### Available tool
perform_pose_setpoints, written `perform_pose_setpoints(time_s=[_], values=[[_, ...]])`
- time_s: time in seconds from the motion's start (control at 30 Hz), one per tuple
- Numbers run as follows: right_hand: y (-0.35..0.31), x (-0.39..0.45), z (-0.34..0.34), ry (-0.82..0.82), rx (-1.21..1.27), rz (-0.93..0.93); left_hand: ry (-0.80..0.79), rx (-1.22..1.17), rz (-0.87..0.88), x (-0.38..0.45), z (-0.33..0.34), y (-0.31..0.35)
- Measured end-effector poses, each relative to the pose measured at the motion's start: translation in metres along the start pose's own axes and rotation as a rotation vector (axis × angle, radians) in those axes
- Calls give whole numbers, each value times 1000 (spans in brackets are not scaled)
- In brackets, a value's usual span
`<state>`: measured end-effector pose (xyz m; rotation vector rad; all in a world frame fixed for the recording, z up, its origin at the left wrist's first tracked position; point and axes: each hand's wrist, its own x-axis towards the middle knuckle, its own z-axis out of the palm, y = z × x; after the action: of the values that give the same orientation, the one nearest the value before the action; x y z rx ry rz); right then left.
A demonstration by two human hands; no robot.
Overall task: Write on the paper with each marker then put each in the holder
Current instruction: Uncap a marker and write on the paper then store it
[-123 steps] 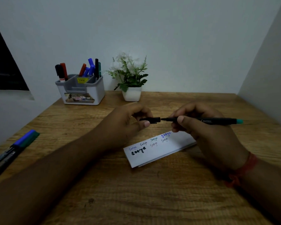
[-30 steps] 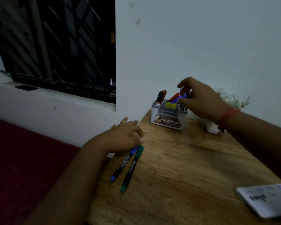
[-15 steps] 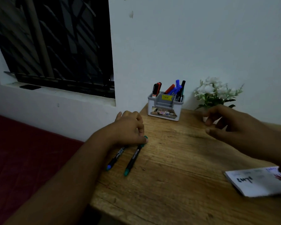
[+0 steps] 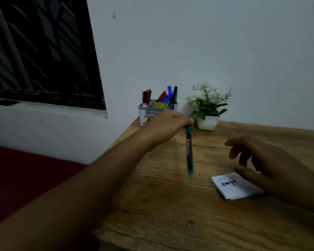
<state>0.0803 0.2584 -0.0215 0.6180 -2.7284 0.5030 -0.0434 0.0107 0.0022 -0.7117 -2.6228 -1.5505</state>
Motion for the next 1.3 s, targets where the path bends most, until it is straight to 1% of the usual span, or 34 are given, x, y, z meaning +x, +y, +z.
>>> perform_pose_setpoints(time_s=[0.07,0.13,0.2,0.3,0.37,0.4,0.43,0.5,0.57,0.63,0.73,0.8,0.9,0.97,1.0,1.07,1.1,1.13,1.17,1.2,1.3], values=[[2,-4,-2,69,-49,-13,-5,-269,-45,6,29,18],[8,-8,0,173,-23,-50,-35,-522,-99,11,65,32],[18,-11,5,273,-26,-88,-67,-716,-165,13,98,39],[31,-10,9,410,-86,-158,-130,-840,-210,14,131,41],[33,-11,10,504,-19,-143,-177,-870,-169,13,135,34],[33,-12,11,529,63,-108,-188,-823,-121,13,134,30],[32,-14,12,537,176,-64,-190,-725,-61,12,132,25],[31,-15,13,531,414,47,-198,-474,63,10,125,16],[31,-13,13,520,627,141,-215,-270,144,7,119,11],[30,-12,13,499,767,190,-210,-193,171,6,119,9],[29,-9,15,482,852,227,-207,-105,196,8,119,6],[29,-9,14,493,840,215,-222,-79,219,10,117,7],[28,-9,14,522,721,171,-251,-61,238,13,122,12],[28,-12,9,593,609,137,-243,-49,194,17,124,12],[28,-15,3,648,554,103,-193,-39,118,22,120,9],[28,-21,-12,746,478,9,-27,-19,-62,32,100,2],[28,-23,-17,766,448,-30,40,2,-90,34,92,-2],[29,-22,-18,765,422,-45,71,28,-63,34,88,-6],[30,-21,-17,747,402,-36,66,47,-4,32,90,-7],[31,-19,-13,721,383,-14,31,83,58,30,97,-7],[38,-13,-2,660,363,62,-87,339,223,23,120,-10]])
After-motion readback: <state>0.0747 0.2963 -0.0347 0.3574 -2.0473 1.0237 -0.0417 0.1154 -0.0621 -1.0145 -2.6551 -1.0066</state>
